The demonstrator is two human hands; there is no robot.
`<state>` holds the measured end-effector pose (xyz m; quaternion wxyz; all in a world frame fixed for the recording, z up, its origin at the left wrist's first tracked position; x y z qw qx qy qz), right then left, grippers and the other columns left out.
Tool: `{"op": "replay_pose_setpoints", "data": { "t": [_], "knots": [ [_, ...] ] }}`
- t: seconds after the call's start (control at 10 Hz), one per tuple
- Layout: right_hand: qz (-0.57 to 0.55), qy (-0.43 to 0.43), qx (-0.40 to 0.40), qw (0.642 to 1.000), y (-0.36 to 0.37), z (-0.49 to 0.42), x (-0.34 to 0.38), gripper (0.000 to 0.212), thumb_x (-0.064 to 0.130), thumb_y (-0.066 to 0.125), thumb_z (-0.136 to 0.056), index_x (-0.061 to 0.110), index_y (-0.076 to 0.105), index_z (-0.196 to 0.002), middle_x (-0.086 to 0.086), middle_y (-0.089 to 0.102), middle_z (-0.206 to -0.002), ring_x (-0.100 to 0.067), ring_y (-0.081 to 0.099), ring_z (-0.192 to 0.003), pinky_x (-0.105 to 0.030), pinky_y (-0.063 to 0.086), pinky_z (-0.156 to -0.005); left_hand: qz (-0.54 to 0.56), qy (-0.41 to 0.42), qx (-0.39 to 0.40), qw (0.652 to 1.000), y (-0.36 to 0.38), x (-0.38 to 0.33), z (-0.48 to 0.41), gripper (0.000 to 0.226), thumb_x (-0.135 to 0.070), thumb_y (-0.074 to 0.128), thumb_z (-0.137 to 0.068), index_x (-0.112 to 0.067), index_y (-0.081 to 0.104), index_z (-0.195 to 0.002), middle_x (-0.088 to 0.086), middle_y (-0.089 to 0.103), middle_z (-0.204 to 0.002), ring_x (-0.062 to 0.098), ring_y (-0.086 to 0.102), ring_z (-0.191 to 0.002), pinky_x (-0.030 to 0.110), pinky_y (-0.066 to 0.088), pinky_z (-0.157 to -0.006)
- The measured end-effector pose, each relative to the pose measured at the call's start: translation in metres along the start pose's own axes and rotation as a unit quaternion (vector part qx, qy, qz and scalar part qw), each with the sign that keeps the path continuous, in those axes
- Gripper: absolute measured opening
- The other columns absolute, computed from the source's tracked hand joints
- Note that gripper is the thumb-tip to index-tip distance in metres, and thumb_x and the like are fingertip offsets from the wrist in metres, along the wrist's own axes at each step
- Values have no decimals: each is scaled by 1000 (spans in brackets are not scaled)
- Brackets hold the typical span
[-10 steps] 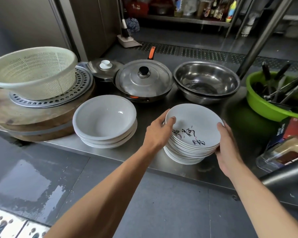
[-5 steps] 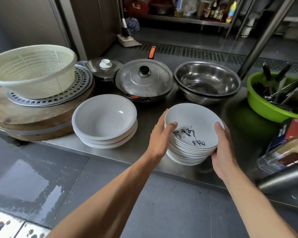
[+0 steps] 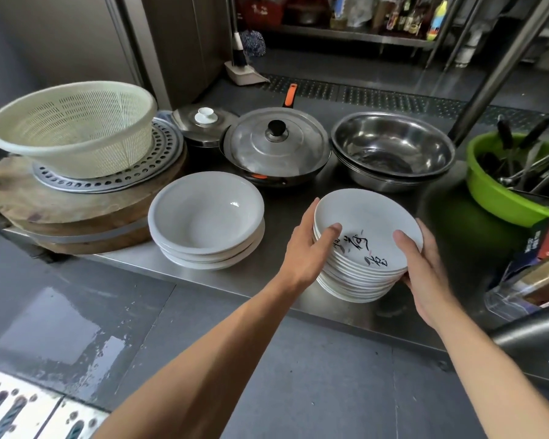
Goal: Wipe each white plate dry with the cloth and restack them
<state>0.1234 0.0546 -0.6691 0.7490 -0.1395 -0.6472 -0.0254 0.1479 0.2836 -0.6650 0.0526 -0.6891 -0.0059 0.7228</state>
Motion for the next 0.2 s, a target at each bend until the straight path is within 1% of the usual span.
{"op": "replay_pose_setpoints", "data": {
  "t": [0.1, 0.2],
  "knots": [
    [114, -37, -19, 993, -4, 8, 19, 79, 69, 59, -84, 46, 26, -152, 13, 42, -151, -12, 43, -132, -37, 36, -107, -48, -5, 19, 999, -6, -1, 4, 77, -58, 61, -93, -44, 27, -161, -14, 47, -157, 12, 45, -144, 48, 38, -122],
    [165, -74, -23, 983, 2, 19, 36, 74, 58, 61, -92, 41, 23, -154, 6, 38, -155, -11, 40, -131, -35, 33, -103, -127, 24, 32, 991, -14, -9, 8, 77, -61, 59, -95, -43, 26, -162, -4, 46, -159, 15, 36, -149, 49, 34, -123]
  ]
}}
Point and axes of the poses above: each hand's wrist, its own z-axis away from the middle knuckle, its own y-axis out of the palm, x = y × z, the point moved 10 cm from there along -z, towards the middle knuckle
